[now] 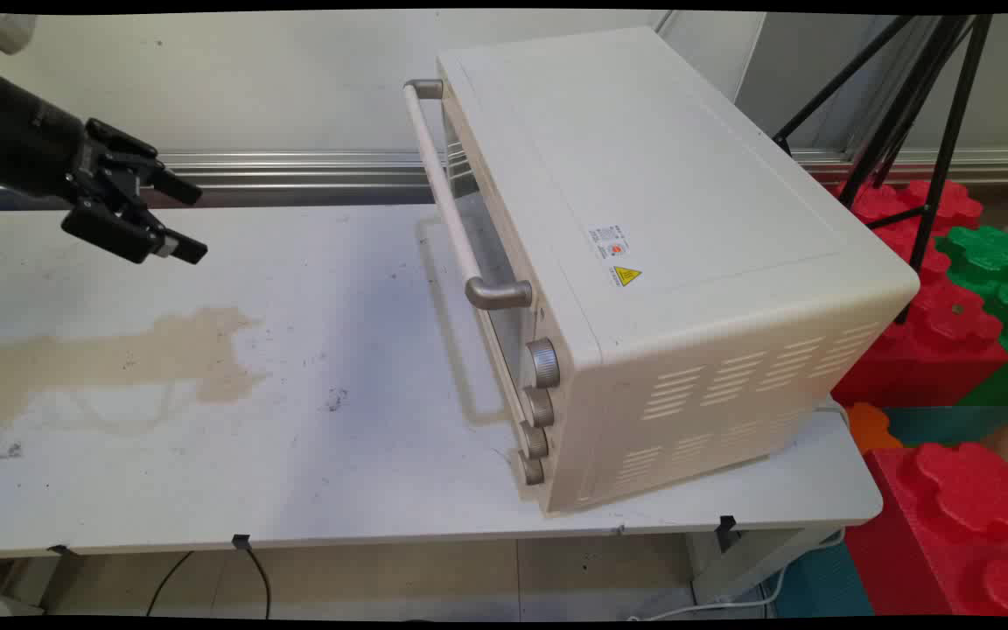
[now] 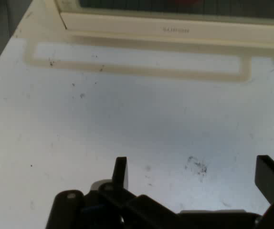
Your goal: Open the oven
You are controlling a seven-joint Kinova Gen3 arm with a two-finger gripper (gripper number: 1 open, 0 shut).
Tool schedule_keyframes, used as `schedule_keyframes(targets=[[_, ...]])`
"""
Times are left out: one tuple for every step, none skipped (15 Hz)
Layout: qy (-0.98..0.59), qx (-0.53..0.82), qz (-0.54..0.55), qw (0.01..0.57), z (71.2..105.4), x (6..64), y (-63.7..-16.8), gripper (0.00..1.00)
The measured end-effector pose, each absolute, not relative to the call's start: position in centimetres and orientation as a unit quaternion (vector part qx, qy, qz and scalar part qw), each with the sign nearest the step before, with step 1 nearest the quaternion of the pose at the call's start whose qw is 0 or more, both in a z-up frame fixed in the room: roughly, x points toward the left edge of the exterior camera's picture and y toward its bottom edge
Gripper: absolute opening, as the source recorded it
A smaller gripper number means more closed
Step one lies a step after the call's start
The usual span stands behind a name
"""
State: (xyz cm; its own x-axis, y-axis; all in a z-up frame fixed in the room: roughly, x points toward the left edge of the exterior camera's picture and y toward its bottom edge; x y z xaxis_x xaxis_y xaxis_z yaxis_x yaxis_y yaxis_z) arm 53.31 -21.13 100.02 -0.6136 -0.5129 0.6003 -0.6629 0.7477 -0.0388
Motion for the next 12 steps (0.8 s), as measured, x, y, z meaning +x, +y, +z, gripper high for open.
schedule_keyframes(targets=[[-0.888,0.331,0.131,0.291,100.3,53.3,-21.1,1.00],[-0.887,0.331,0.132,0.293,100.7,53.2,-21.0,1.00],[-0.886,0.330,0.133,0.296,101.0,53.1,-21.0,1.00],[-0.886,0.327,0.135,0.299,101.4,53.0,-20.9,1.00],[-0.886,0.324,0.138,0.301,101.9,52.8,-21.0,1.00],[-0.886,0.322,0.140,0.304,102.4,52.6,-21.1,1.00],[-0.885,0.318,0.142,0.308,103.0,52.2,-21.2,1.00],[-0.885,0.315,0.143,0.312,103.5,51.8,-21.4,1.00],[-0.884,0.313,0.143,0.316,104.0,51.4,-21.6,1.00],[-0.884,0.310,0.143,0.320,104.5,50.9,-21.9,1.00],[-0.883,0.306,0.145,0.326,105.0,50.3,-22.3,1.00],[-0.882,0.303,0.146,0.331,105.5,49.8,-22.6,1.00]])
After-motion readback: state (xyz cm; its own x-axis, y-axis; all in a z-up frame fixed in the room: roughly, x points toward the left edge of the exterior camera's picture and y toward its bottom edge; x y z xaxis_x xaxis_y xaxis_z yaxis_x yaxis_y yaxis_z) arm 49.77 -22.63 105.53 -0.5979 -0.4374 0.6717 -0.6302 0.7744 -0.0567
